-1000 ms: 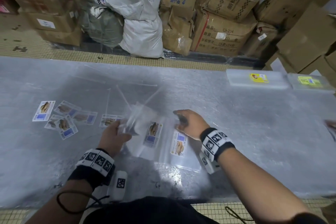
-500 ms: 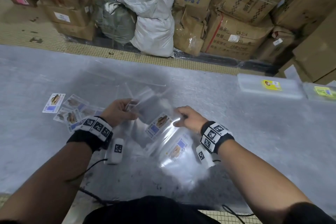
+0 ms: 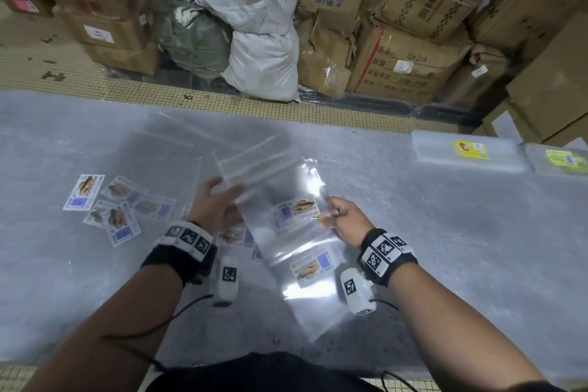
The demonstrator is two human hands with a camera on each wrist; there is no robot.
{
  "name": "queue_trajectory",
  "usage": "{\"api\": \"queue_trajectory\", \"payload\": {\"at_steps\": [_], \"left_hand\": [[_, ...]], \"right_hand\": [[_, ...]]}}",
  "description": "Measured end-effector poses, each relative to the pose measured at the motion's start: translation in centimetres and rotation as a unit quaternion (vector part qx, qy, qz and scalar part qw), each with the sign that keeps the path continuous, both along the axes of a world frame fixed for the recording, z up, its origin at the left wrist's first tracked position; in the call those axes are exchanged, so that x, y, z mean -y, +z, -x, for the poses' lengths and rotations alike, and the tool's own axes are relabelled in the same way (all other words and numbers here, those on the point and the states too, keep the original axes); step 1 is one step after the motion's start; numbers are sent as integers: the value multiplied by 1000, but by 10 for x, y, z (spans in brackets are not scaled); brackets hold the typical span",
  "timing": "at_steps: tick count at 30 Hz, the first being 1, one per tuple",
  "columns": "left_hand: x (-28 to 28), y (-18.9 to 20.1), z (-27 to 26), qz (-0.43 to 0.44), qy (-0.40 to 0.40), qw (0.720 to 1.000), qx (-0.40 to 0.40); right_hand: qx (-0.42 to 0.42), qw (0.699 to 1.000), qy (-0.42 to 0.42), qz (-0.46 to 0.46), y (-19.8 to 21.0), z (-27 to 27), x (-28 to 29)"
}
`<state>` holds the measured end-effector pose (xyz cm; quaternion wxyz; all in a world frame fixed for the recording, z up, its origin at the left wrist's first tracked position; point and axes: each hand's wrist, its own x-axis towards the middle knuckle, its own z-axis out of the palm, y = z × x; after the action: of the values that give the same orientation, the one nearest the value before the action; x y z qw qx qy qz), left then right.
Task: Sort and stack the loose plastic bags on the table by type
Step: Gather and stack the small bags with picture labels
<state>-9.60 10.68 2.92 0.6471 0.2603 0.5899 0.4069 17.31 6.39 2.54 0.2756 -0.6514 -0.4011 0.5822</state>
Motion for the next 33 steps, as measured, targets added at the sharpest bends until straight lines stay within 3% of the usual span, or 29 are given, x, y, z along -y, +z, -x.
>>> {"api": "queue_trajectory", "payload": {"at_steps": [4, 8, 15, 20, 25, 30, 33], "left_hand": [[26, -9, -26, 54, -157, 986, 32], [37, -1, -56, -54, -283, 956, -51], [42, -8, -61, -15, -235, 965, -117], [45, 11, -65, 19, -206, 974, -93], [37, 7, -58, 26, -228, 958, -173], [38, -7, -60, 16, -196, 970, -142], [42, -11, -61, 33, -165, 981, -100]], "right_hand": [[-34, 994, -104, 9, -9, -10, 3], [-52, 987, -151, 0, -13, -6, 5], [-36, 992, -121, 21, -14, 11, 15], [-75, 990, -108, 44, 11, 13, 22], [-116, 984, -116, 68, -5, 7, 15], [-58, 985, -125, 100, -12, 5, 14], [-101, 977, -145, 115, -13, 3, 16]]}}
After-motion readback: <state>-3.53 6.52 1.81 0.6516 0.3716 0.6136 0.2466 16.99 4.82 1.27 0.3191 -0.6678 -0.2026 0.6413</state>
